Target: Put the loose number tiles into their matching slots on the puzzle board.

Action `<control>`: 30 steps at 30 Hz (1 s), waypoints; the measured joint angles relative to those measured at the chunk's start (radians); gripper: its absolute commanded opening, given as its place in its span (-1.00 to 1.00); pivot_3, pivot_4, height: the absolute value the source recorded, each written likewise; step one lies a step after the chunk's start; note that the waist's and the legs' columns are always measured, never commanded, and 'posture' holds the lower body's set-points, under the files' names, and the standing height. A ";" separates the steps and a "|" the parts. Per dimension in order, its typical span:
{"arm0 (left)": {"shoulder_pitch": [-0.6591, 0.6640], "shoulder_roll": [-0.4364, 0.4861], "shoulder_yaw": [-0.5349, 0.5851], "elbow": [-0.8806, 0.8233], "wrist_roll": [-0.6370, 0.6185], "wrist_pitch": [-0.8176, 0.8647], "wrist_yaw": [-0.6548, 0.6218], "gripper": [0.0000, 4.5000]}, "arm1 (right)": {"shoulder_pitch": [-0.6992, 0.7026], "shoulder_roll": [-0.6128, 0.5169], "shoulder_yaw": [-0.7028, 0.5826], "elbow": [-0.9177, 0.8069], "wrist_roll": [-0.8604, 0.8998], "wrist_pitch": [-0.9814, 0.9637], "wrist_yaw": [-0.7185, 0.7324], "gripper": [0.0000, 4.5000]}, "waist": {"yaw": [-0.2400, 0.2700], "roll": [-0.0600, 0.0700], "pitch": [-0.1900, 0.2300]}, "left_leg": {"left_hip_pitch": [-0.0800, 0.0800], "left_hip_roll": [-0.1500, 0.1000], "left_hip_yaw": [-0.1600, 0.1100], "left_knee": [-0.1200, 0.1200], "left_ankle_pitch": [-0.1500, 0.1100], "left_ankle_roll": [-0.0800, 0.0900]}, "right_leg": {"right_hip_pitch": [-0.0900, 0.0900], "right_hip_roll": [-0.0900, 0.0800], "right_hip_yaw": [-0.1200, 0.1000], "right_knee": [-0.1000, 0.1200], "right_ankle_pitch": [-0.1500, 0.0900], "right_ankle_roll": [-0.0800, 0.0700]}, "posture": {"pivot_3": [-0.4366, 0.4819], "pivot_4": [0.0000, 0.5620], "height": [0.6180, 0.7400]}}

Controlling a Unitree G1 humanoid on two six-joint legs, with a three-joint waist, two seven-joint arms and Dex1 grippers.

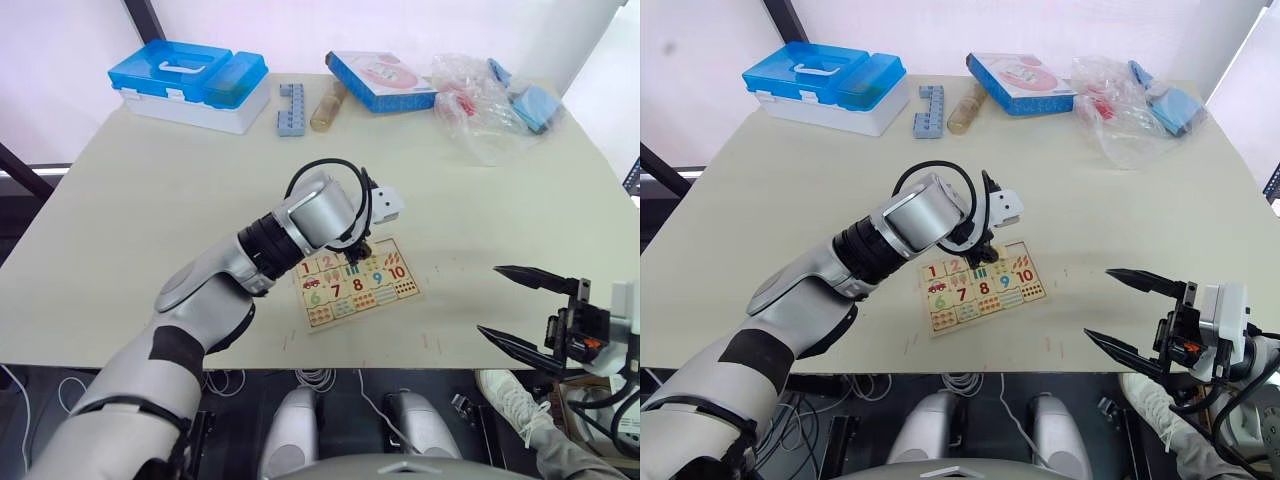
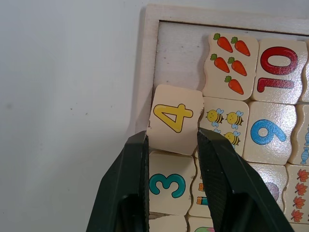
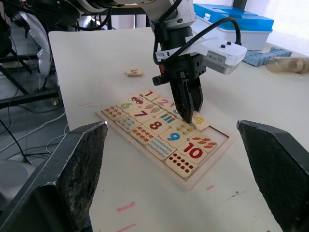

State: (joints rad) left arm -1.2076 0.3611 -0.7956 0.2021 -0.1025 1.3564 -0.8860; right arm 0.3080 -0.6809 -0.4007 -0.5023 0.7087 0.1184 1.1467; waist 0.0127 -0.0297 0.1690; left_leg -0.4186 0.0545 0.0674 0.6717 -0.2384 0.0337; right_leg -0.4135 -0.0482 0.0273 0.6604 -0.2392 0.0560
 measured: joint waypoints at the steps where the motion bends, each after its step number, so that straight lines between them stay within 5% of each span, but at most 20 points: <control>1: 0.001 0.000 0.000 -0.002 0.000 0.000 0.001 -0.58 | 0.000 0.000 0.000 0.000 0.000 0.000 0.000 1.00 | 0.000 0.000 0.000 | 0.000 0.000 0.000 0.000 0.000 0.000 | 0.000 0.000 0.000 0.000 0.000 0.000 | -0.05 -0.47 1.00; 5: 0.009 0.005 -0.001 -0.021 0.000 0.000 0.010 -0.58 | 0.001 0.000 0.000 0.000 0.000 0.000 0.000 1.00 | 0.000 0.000 0.000 | 0.000 0.000 0.000 0.000 0.000 0.000 | 0.000 0.000 0.000 0.000 0.000 0.000 | -0.05 -0.47 1.00; 9: 0.012 0.009 0.001 -0.030 -0.016 0.017 0.013 0.15 | 0.001 0.000 0.000 0.000 0.000 0.000 0.000 1.00 | 0.000 0.000 0.000 | 0.000 0.000 0.000 0.000 0.000 0.000 | 0.000 0.000 0.000 0.000 0.000 0.000 | -0.05 -0.47 1.00; 20: -0.095 0.126 0.161 -0.036 -0.121 0.000 -0.074 0.15 | -0.002 0.006 0.004 0.000 0.000 0.000 -0.010 1.00 | -0.001 0.001 0.000 | 0.000 0.000 0.000 0.000 0.000 0.000 | 0.000 0.000 0.000 0.000 0.000 0.000 | -0.05 -0.47 1.00; 24: 0.036 0.065 0.341 -0.005 -0.183 -0.220 -0.081 0.15 | -0.011 0.012 0.021 0.000 -0.001 -0.001 -0.017 1.00 | 0.001 0.001 0.000 | 0.000 0.000 0.000 0.000 0.000 0.000 | 0.000 0.000 0.000 0.000 0.002 -0.003 | -0.05 -0.47 1.00; 28: 0.104 0.076 0.360 0.019 -0.181 -0.345 -0.098 0.15 | -0.009 0.013 0.024 0.000 -0.002 -0.003 -0.018 1.00 | -0.002 0.001 0.000 | 0.000 0.000 0.000 0.000 0.000 0.000 | 0.000 0.000 0.000 0.000 0.003 -0.002 | -0.05 -0.47 1.00; 30: 0.139 0.090 0.365 0.019 -0.169 -0.405 -0.100 -0.06 | -0.007 0.013 0.024 0.000 -0.002 -0.003 -0.019 1.00 | -0.001 0.001 0.000 | 0.000 0.000 0.000 0.000 0.000 0.000 | 0.000 0.000 0.000 0.000 0.003 -0.002 | -0.05 -0.47 1.00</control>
State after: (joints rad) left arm -1.0688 0.4508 -0.4310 0.2207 -0.2720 0.9518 -0.9863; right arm 0.3005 -0.6682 -0.3765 -0.5020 0.7071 0.1152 1.1281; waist 0.0114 -0.0285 0.1690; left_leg -0.4182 0.0545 0.0679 0.6717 -0.2383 0.0336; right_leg -0.4135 -0.0483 0.0275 0.6607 -0.2366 0.0543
